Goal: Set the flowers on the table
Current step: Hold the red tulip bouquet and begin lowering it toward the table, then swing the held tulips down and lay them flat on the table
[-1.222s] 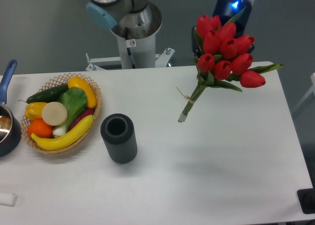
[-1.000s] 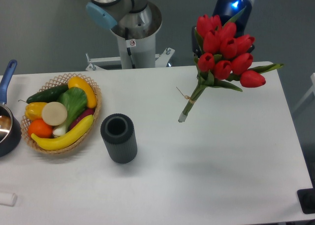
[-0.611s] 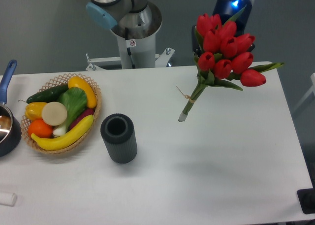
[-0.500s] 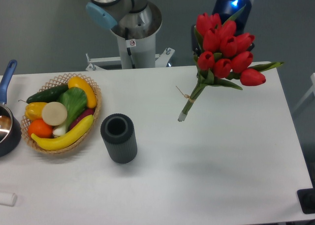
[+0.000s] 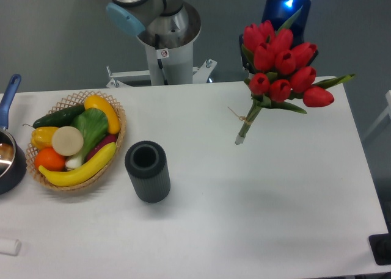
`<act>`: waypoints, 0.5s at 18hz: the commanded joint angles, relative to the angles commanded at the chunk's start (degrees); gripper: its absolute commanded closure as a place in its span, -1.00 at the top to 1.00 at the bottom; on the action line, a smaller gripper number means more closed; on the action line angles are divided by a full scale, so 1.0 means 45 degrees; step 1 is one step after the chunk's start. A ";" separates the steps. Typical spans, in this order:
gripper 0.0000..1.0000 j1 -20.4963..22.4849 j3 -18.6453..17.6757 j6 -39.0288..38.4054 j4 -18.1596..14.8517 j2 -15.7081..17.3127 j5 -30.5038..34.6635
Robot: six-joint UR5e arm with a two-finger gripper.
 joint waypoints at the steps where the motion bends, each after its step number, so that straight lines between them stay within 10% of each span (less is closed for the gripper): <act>1: -0.11 -0.0175 0.0078 0.0019 0.0000 -0.0019 0.0565; 9: -0.11 -0.1310 0.0157 0.0703 -0.0019 -0.0429 0.5119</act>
